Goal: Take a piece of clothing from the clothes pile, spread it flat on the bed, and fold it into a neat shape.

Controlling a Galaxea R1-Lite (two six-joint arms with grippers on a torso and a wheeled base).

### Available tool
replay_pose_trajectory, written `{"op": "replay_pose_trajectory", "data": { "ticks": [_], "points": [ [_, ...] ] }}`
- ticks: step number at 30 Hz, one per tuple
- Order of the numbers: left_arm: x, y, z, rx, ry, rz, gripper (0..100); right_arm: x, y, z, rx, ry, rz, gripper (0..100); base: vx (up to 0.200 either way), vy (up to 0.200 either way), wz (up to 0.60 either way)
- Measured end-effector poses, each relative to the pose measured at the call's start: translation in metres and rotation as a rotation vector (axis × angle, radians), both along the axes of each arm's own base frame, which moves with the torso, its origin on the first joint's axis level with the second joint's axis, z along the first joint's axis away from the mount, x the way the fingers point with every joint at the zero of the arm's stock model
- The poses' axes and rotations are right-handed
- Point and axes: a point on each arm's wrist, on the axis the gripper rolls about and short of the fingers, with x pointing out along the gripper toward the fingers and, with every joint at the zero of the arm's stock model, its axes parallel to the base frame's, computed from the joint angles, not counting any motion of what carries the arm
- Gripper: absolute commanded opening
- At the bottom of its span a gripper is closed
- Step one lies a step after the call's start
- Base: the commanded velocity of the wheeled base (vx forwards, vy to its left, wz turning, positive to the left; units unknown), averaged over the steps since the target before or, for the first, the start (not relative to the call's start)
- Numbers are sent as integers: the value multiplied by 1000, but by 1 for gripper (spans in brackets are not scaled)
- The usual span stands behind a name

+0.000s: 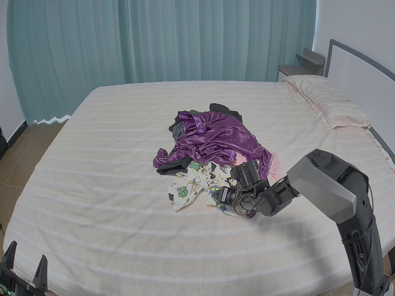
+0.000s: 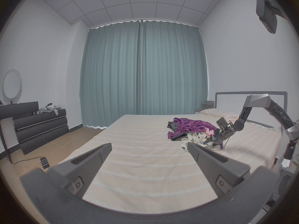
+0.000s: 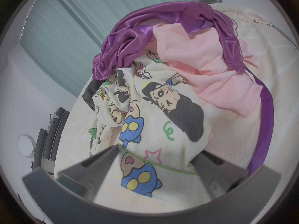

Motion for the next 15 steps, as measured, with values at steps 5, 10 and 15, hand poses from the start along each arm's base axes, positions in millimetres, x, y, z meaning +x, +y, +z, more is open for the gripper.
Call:
{"op": "replay_pose_trajectory", "data": {
  "ticks": [5, 10, 15],
  "points": [
    [0, 0, 0, 0, 0, 0, 100, 1, 0, -4, -2, 1, 1, 0, 0, 0, 0],
    [0, 0, 0, 0, 1, 0, 100, 0, -4, -3, 2, 7, -14, 0, 0, 0, 0],
    [0, 0, 0, 0, 1, 0, 100, -15, -14, 7, 12, 35, -32, 0, 0, 0, 0]
  ]
}}
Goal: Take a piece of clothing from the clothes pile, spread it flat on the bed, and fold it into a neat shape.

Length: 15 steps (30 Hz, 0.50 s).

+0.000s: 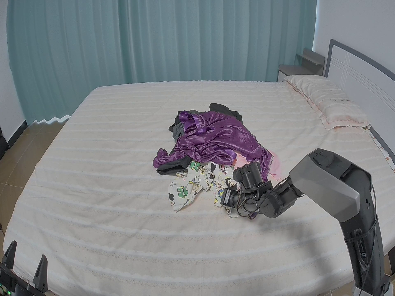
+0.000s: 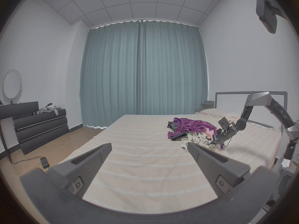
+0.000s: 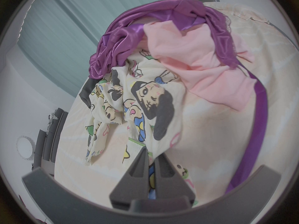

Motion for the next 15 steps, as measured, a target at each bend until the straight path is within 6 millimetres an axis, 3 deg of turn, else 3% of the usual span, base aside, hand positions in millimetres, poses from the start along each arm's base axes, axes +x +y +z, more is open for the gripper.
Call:
{"op": "replay_pose_trajectory", "data": {
  "ticks": [8, 15],
  "points": [
    [0, 0, 0, 0, 0, 0, 100, -38, -19, 21, 52, -18, 2, 0, 0, 0, 0],
    [0, 0, 0, 3, 0, 0, 100, -92, -38, 53, 144, -117, 49, 0, 0, 0, 0]
  ]
}}
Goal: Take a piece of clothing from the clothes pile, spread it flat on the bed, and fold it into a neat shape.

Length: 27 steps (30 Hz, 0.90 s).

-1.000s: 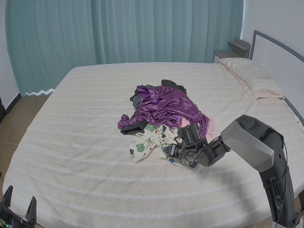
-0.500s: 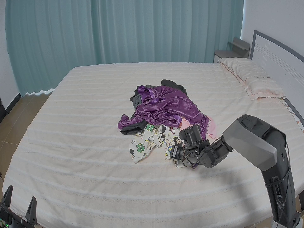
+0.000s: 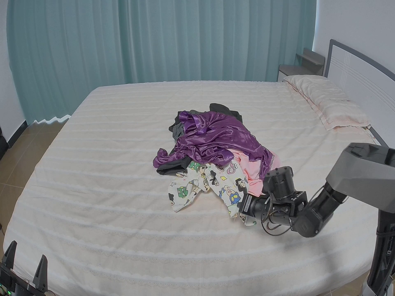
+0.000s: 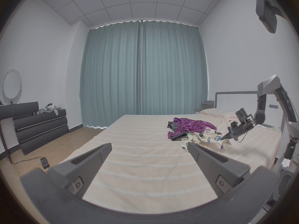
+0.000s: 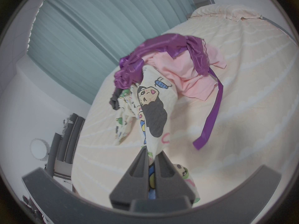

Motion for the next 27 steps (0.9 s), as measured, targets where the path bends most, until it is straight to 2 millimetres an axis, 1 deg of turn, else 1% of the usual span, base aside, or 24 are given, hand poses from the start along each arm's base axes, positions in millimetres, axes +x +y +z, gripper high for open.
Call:
{"op": "replay_pose_trajectory", "data": {
  "ticks": [6, 11, 13, 14, 18, 20, 22, 25, 27],
  "points": [
    [0, 0, 0, 8, -1, -7, 100, -51, -18, 34, 102, -115, 77, 0, 0, 0, 0],
    [0, -1, 1, 25, -12, -60, 100, -90, -33, 64, 185, -204, 157, 0, 0, 0, 0],
    [0, -2, 4, 19, -22, -73, 100, -99, -38, 71, 204, -227, 175, 0, 0, 0, 0],
    [-1, -2, 12, 9, -47, -90, 100, -106, -41, 78, 219, -246, 191, 0, 0, 0, 0],
    [-2, -4, 38, 32, -90, -179, 100, -119, -46, 92, 256, -297, 226, 0, 0, 0, 0],
    [3, -6, 49, 64, -71, -256, 100, -124, -48, 100, 274, -327, 247, 0, 0, 0, 0],
    [9, -6, 55, 85, -46, -304, 100, -127, -49, 105, 284, -348, 261, 0, 0, 0, 0],
    [25, -8, 66, 115, 19, -385, 100, -131, -50, 112, 298, -382, 280, 0, 0, 0, 0],
    [41, -9, 71, 127, 74, -444, 100, -133, -51, 118, 309, -408, 291, 0, 0, 0, 0]
  ]
}}
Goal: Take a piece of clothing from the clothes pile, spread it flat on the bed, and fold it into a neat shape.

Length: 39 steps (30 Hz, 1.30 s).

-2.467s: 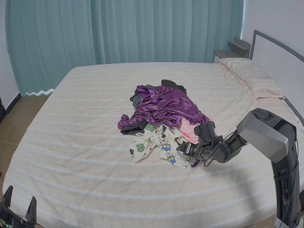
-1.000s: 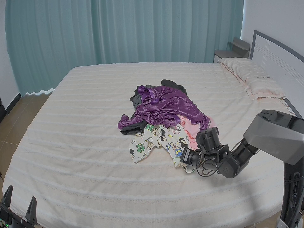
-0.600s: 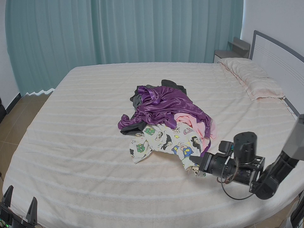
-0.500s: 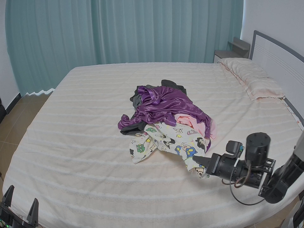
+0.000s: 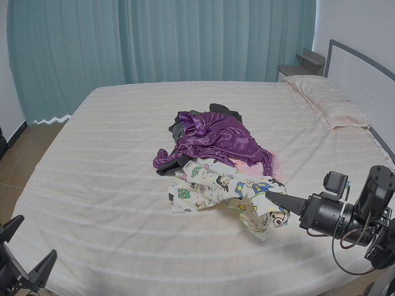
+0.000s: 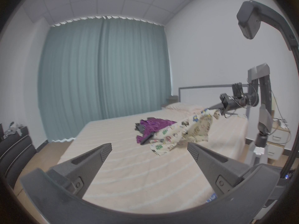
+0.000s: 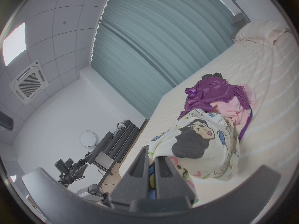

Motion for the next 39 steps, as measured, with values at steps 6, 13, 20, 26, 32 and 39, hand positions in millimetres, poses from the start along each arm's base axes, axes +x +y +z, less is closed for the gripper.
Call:
{"op": "replay_pose_trajectory", "data": {
  "ticks": [6, 13, 20, 26, 32, 39],
  "points": [
    [46, -9, 7, 36, 111, -115, 100, 0, 1, 13, 28, -56, 13, 0, 0, 0, 0],
    [103, -32, -1, 65, 211, -184, 100, 2, 5, 24, 54, -99, 23, 0, 0, 0, 0],
    [156, -69, -21, 57, 249, -209, 100, 5, 8, 31, 71, -127, 30, 0, 0, 0, 0],
    [194, -107, -54, 41, 272, -221, 100, 7, 10, 36, 81, -145, 36, 0, 0, 0, 0],
    [224, -150, -97, -1, 277, -206, 100, 10, 13, 40, 93, -163, 42, 0, 0, 0, 0],
    [249, -200, -152, -71, 256, -185, 100, 13, 15, 47, 107, -186, 44, 0, 0, 0, 0]
  ]
}}
